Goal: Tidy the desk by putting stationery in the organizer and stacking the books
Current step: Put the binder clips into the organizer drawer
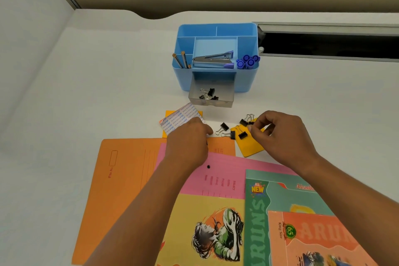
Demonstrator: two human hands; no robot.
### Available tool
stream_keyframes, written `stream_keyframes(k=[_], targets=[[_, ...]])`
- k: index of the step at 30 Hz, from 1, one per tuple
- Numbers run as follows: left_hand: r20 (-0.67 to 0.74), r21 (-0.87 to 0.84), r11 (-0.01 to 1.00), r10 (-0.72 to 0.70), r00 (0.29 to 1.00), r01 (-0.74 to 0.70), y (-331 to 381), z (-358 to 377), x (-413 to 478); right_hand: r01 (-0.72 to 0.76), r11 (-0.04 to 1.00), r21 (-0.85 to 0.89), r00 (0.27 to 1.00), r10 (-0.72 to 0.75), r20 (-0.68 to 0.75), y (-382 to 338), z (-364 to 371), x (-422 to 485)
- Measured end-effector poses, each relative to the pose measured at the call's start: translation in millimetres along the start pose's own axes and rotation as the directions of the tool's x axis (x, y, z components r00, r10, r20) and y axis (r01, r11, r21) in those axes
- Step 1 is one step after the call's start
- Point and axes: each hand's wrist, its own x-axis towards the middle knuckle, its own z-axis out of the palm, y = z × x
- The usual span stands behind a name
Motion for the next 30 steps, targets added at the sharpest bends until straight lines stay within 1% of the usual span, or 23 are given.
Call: stream_keyframes(k=[5,8,13,15,16,18,20,22,23,27,28,30], targets=[[-0.055,-0.001,1.0,0.006,0.998,-0.006,3.9,0.5,2.9,-0.004,1.0,-0.007,1.0,0.005,0.008,0.9,1.7,-1.0],[-0.081,-0.017,0.999,0.039,0.996,-0.041,7.3,4.1,1.1,-0.006,1.0,-0.008,1.0,0.006,0.015,0.8,2.4,-1.6],[-0.09,-0.059,0.998,0.017,0.996,-0.022,9.3,3.8,0.2,-0.011,1.0,-0.006,1.0,0.011,0.016,0.9,1.9,-1.3],[-0.124,-0.085,0.995,0.036,0.992,-0.047,10.8,-0.9,-2.0,-0.009,1.0,-0.003,1.0,0.009,0.017,0.2,1.3,-0.5],[-0.163,-0.102,0.992,0.055,0.985,-0.072,12.9,-6.2,-4.0,-0.01,1.0,0.0,1.0,0.01,0.016,-0.4,0.8,-0.1],[-0.296,-0.125,0.979,0.117,0.948,-0.16,19.6,-21.5,-7.2,-0.016,1.0,0.004,1.0,0.016,0.012,-0.5,-0.1,1.3],[-0.437,-0.089,0.963,0.194,0.878,-0.256,26.7,-38.0,-4.3,-0.019,1.0,0.003,1.0,0.019,0.0,-0.1,-0.6,2.1],[-0.521,-0.053,0.948,0.242,0.819,-0.314,31.8,-49.9,6.1,-0.019,1.0,0.007,1.0,0.019,-0.015,-0.1,-0.7,2.4],[-0.528,-0.052,0.946,0.246,0.813,-0.32,33.7,-54.0,13.7,-0.019,1.0,0.01,1.0,0.019,-0.018,0.0,-0.8,2.4],[-0.477,-0.077,0.962,0.197,0.857,-0.264,35.9,-54.1,40.5,-0.017,1.0,0.018,1.0,0.017,0.001,-0.1,-0.9,1.8],[-0.487,-0.086,0.964,0.18,0.855,-0.252,34.8,-52.4,43.0,-0.019,1.0,0.013,1.0,0.019,0.004,0.5,-1.7,2.1],[-0.563,-0.119,0.962,0.14,0.815,-0.248,30.1,-48.6,41.7,-0.034,0.999,0.003,0.999,0.034,-0.007,2.3,-4.2,2.9]])
